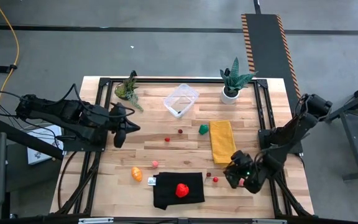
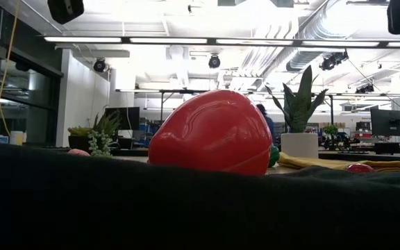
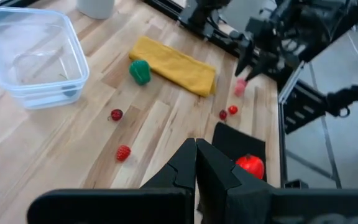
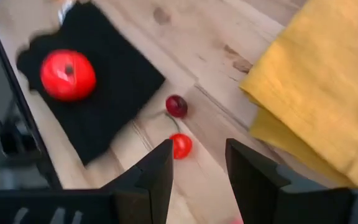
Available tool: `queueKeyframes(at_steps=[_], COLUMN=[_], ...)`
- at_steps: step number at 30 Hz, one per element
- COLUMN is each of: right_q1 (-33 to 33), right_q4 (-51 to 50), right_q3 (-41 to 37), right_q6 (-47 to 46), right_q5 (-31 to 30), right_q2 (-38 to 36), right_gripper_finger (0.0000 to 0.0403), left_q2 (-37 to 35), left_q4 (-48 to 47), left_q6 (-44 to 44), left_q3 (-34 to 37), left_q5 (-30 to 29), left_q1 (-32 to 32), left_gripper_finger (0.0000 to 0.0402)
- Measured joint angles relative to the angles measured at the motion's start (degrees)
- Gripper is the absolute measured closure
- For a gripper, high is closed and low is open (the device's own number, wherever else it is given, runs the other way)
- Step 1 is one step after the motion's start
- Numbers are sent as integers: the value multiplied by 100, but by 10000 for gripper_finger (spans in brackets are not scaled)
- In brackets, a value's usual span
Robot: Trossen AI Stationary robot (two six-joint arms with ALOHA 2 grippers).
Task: Pick and placing Produce into tupperware
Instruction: Put the bottom right red cherry into the transparent bin
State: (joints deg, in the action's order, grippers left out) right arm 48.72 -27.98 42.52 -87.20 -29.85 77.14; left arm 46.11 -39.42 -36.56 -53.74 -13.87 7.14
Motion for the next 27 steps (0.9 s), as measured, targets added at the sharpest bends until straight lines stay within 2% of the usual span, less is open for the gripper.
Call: queueKeyframes(at_steps=[8,16,22,27], right_q1=[-187,-187,-187,-272], right_q4=[113,310,331,858], right_q3=[0,0,2,2], right_q6=[2019,3625,4023,4412], right_q5=[625,749,837,981], right_q2=[0,0,129,525], right_gripper_finger=[265,265,265,265], left_q2=[0,0,-2,0], left_q4=[109,230,207,197], left_q6=[-614,-630,-625,-616], left_q3=[0,0,2,0], left_q5=[-500,-916,-1040,-1127], left_q1=[2,1,2,2], left_gripper_finger=[401,401,401,401])
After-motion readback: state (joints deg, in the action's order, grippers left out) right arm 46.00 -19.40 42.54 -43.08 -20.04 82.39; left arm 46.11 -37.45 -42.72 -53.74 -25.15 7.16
